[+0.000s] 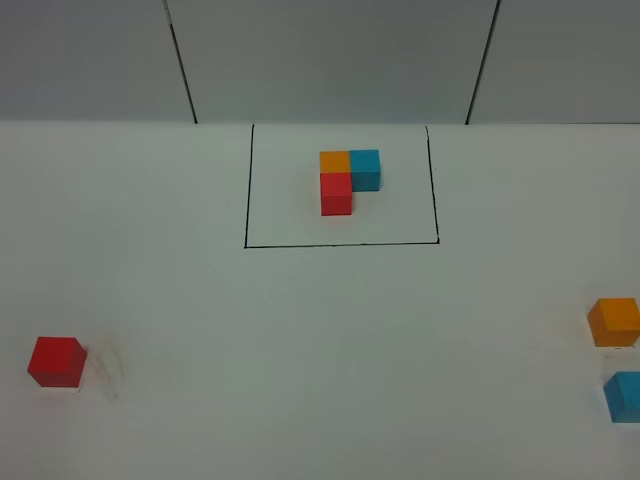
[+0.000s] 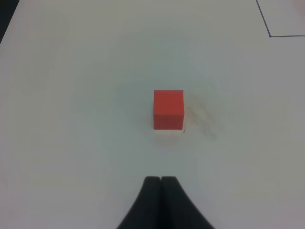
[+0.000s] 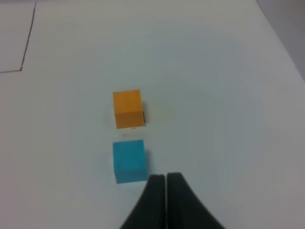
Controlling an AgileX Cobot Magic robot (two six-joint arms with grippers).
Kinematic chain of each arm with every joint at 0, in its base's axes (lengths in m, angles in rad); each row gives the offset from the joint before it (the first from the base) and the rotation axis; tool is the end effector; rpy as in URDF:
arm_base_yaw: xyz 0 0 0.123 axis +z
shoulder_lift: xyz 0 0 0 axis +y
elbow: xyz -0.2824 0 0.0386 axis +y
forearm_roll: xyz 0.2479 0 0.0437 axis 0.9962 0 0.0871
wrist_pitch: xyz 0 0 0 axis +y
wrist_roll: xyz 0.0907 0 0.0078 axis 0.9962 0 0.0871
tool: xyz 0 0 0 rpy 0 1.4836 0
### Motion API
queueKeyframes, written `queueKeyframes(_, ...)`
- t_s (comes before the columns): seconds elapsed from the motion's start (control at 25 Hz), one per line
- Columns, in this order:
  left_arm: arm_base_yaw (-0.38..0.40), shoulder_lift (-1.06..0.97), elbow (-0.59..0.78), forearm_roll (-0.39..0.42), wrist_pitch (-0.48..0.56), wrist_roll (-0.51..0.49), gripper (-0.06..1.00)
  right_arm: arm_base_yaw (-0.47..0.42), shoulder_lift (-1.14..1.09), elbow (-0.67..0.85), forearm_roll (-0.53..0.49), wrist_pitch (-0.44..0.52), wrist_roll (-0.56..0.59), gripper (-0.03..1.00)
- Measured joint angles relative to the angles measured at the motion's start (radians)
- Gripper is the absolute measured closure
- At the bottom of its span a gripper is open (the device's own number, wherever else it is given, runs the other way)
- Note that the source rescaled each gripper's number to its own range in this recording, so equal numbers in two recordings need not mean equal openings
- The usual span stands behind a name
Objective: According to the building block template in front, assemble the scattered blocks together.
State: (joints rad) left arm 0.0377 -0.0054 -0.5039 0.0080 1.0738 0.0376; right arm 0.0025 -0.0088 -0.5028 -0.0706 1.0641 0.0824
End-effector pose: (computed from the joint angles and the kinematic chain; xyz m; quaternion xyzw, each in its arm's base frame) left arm -0.0067 0.0004 0.2772 -0.0002 0.8542 0.0236 0.5194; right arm -0.0068 -0.0056 0.2778 0.0356 0.8498 -0.0130 0.5257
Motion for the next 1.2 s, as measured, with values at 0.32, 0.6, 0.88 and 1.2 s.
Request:
queueKeyframes(0.32,0.0,0.0,0.0,0.0,0.0,0.0,0.94,0.0,0.0,0.0,0.0,0.0,0.0,0.97)
queueKeyframes(0.6,0.0,0.0,0.0,0.0,0.0,0.0,0.94,0.0,0.0,0.0,0.0,0.0,0.0,0.97)
queueKeyframes(0.88,0.0,0.0,0.0,0.0,0.0,0.0,0.94,0.0,0.0,0.0,0.0,0.0,0.0,0.97)
queueKeyframes(1.2,0.001,0.0,0.0,0.0,0.0,0.0,0.94,0.0,0.0,0.0,0.0,0.0,0.0,0.97)
